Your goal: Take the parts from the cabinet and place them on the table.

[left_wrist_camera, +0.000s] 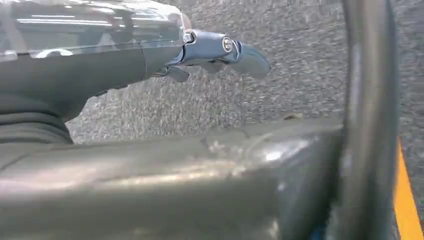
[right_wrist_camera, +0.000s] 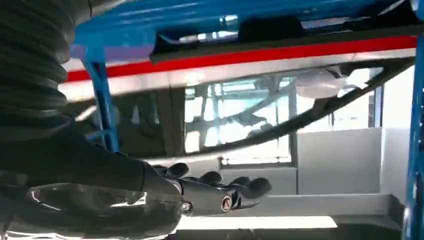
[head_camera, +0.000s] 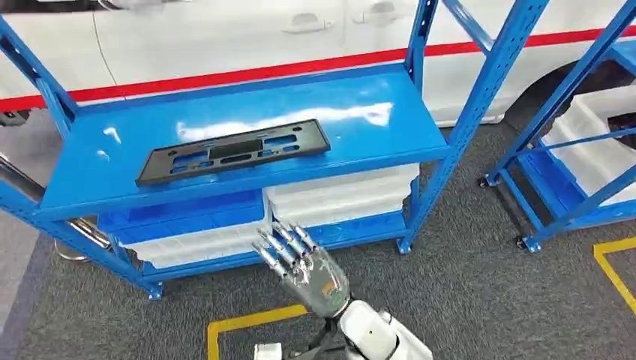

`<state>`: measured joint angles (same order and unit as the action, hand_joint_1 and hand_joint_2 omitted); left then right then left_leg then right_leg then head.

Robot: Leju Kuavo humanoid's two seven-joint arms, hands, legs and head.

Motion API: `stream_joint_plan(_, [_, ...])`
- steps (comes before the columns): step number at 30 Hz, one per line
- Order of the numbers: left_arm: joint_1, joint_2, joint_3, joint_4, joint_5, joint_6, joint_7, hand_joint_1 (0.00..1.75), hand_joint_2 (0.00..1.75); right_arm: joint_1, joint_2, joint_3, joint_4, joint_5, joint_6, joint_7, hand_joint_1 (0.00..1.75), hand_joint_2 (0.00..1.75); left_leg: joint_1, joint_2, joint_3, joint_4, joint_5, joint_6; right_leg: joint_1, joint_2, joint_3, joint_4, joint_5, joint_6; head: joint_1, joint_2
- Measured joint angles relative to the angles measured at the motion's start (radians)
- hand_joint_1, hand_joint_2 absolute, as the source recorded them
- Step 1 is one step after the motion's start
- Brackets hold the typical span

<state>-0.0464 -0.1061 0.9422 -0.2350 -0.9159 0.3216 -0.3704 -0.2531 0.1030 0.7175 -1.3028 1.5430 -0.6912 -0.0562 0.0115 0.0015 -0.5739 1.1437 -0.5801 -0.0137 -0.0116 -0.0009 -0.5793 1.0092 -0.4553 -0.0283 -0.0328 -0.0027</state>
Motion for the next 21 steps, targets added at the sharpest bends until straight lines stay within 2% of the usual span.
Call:
stream_joint_plan(2, [0.001, 0.005, 0.0, 0.0, -0.01, -0.009, 0.002, 0.0, 0.0, -0.004, 0.002, 0.013, 0.018, 0.015, 0.0, 0.036, 0.0, 1.75, 0.001, 0.0, -0.082, 0.146, -0.045, -0.007, 0.0, -0.001, 0.001, 0.001, -0.003, -0.002, 0.0, 0.0])
stream_joint_plan(3, [0.003, 0.007, 0.0, 0.0, -0.016, -0.014, 0.002, 0.0, 0.0, -0.005, 0.003, 0.018, 0.025, 0.015, 0.0, 0.041, 0.0, 1.75, 0.002, 0.0, -0.105, 0.173, -0.039, -0.009, 0.0, -0.001, 0.002, 0.001, -0.004, -0.002, 0.0, 0.0])
stream_joint_plan(4, [0.005, 0.007, 0.0, 0.0, -0.018, -0.019, 0.002, 0.0, 0.0, -0.005, 0.007, 0.022, 0.031, 0.011, 0.0, 0.041, 0.0, 1.75, 0.004, 0.0, -0.101, 0.147, -0.005, -0.01, 0.0, 0.0, 0.005, 0.002, -0.006, -0.001, 0.0, 0.0])
stream_joint_plan(5, [0.005, 0.008, 0.0, 0.0, -0.023, -0.023, 0.002, 0.0, 0.0, -0.007, 0.014, 0.025, 0.037, -0.009, 0.0, 0.028, 0.0, 1.75, 0.007, 0.0, -0.074, 0.074, 0.05, -0.011, -0.001, 0.002, 0.008, 0.004, -0.009, 0.001, 0.0, 0.0])
stream_joint_plan(6, [0.004, 0.01, 0.0, 0.0, -0.027, -0.029, 0.002, 0.0, 0.0, -0.011, 0.025, 0.027, 0.047, -0.043, 0.0, 0.005, 0.0, 0.0, 0.01, 0.001, -0.038, -0.013, 0.102, -0.011, -0.002, 0.003, 0.011, 0.008, -0.013, 0.005, 0.0, 0.0])
stream_joint_plan(7, [0.004, 0.013, 0.0, 0.0, -0.032, -0.034, -0.002, 0.0, 0.0, -0.015, 0.035, 0.029, 0.058, -0.098, 0.003, -0.025, 0.0, 0.0, 0.012, 0.002, -0.009, -0.092, 0.133, -0.011, -0.002, 0.004, 0.013, 0.012, -0.018, 0.01, 0.0, 0.0])
stream_joint_plan(8, [0.001, 0.013, 0.0, 0.0, -0.034, -0.037, -0.004, 0.0, 0.0, -0.022, 0.045, 0.032, 0.074, -0.188, 0.019, -0.061, 0.0, 0.0, 0.004, 0.0, -0.002, -0.106, 0.115, -0.011, 0.005, 0.005, 0.01, 0.016, -0.02, 0.017, 0.0, 0.0])
stream_joint_plan(9, [-0.001, 0.014, 0.0, 0.0, -0.037, -0.04, -0.008, 0.0, 0.0, -0.03, 0.057, 0.037, 0.091, -0.303, 0.059, -0.098, 0.0, 0.0, 0.003, -0.004, 0.0, -0.111, 0.115, 0.001, 0.005, 0.006, 0.005, 0.018, -0.019, 0.021, 0.0, 0.0])
stream_joint_plan(11, [0.003, 0.017, 0.0, 0.0, -0.042, -0.049, -0.016, 0.0, 0.0, -0.035, 0.069, 0.044, 0.106, -0.518, 0.183, -0.146, 0.0, 0.0, 0.0, -0.005, -0.004, -0.111, 0.117, 0.011, 0.004, 0.004, 0.005, 0.012, -0.014, 0.03, 0.0, 0.0])
stream_joint_plan(12, [0.004, 0.018, 0.0, 0.0, -0.047, -0.052, -0.019, 0.0, 0.0, -0.038, 0.073, 0.045, 0.108, -0.604, 0.239, -0.16, 0.0, 0.0, 0.003, -0.005, -0.003, -0.116, 0.122, 0.02, 0.004, 0.005, 0.006, 0.012, -0.016, 0.036, 0.0, 0.0])
stream_joint_plan(13, [0.004, 0.018, 0.0, 0.0, -0.048, -0.052, -0.021, 0.0, 0.0, -0.04, 0.074, 0.045, 0.108, -0.667, 0.275, -0.172, 0.0, 0.0, 0.006, -0.005, -0.001, -0.12, 0.126, 0.03, -0.001, 0.003, 0.003, 0.027, -0.028, 0.041, 0.0, 0.0])
stream_joint_plan(14, [0.003, 0.018, 0.0, 0.0, -0.05, -0.052, -0.022, 0.0, 0.0, -0.042, 0.076, 0.046, 0.107, -0.71, 0.292, -0.181, 0.0, 0.0, 0.005, -0.005, -0.002, -0.12, 0.126, 0.036, 0.0, 0.003, -0.012, 0.058, -0.051, 0.043, 0.0, 0.0])
stream_joint_plan(16, [0.003, 0.02, 0.0, 0.0, -0.051, -0.052, -0.023, 0.0, 0.0, -0.046, 0.077, 0.046, 0.107, -0.746, 0.304, -0.186, 0.0, 0.0, 0.001, -0.009, -0.004, -0.119, 0.126, 0.045, -0.001, 0.003, -0.091, 0.22, -0.135, 0.048, 0.0, 0.0])
stream_joint_plan(17, [0.004, 0.021, 0.0, 0.0, -0.053, -0.052, -0.023, 0.0, 0.0, -0.046, 0.076, 0.046, 0.108, -0.74, 0.299, -0.183, 0.0, 0.0, -0.002, -0.012, -0.005, -0.119, 0.126, 0.047, -0.001, 0.003, -0.127, 0.291, -0.158, 0.048, 0.0, 0.0])
stream_joint_plan(18, [0.005, 0.022, 0.0, 0.0, -0.055, -0.052, -0.022, 0.0, 0.0, -0.046, 0.074, 0.047, 0.108, -0.73, 0.294, -0.179, 0.0, 0.0, -0.004, -0.018, -0.005, -0.119, 0.126, 0.047, 0.0, 0.003, -0.148, 0.327, -0.158, 0.047, 0.0, 0.0])
stream_joint_plan(19, [0.006, 0.023, 0.0, 0.0, -0.058, -0.052, -0.022, 0.0, 0.0, -0.047, 0.072, 0.049, 0.108, -0.725, 0.293, -0.174, 0.0, 0.0, -0.007, -0.025, -0.004, -0.119, 0.126, 0.047, 0.001, 0.004, -0.144, 0.312, -0.133, 0.042, 0.0, 0.0])
stream_joint_plan(20, [0.006, 0.023, 0.0, 0.0, -0.059, -0.052, -0.022, 0.0, 0.0, -0.049, 0.072, 0.05, 0.108, -0.722, 0.293, -0.173, 0.0, 0.0, -0.01, -0.033, -0.002, -0.119, 0.126, 0.048, 0.004, 0.005, -0.12, 0.26, -0.094, 0.036, 0.0, 0.0])
stream_joint_plan(21, [0.006, 0.024, 0.0, 0.0, -0.059, -0.053, -0.022, 0.0, 0.0, -0.051, 0.071, 0.05, 0.108, -0.722, 0.292, -0.173, 0.0, 0.0, -0.015, -0.044, 0.001, -0.119, 0.126, 0.048, 0.008, 0.012, -0.079, 0.173, -0.044, 0.024, 0.0, 0.0])
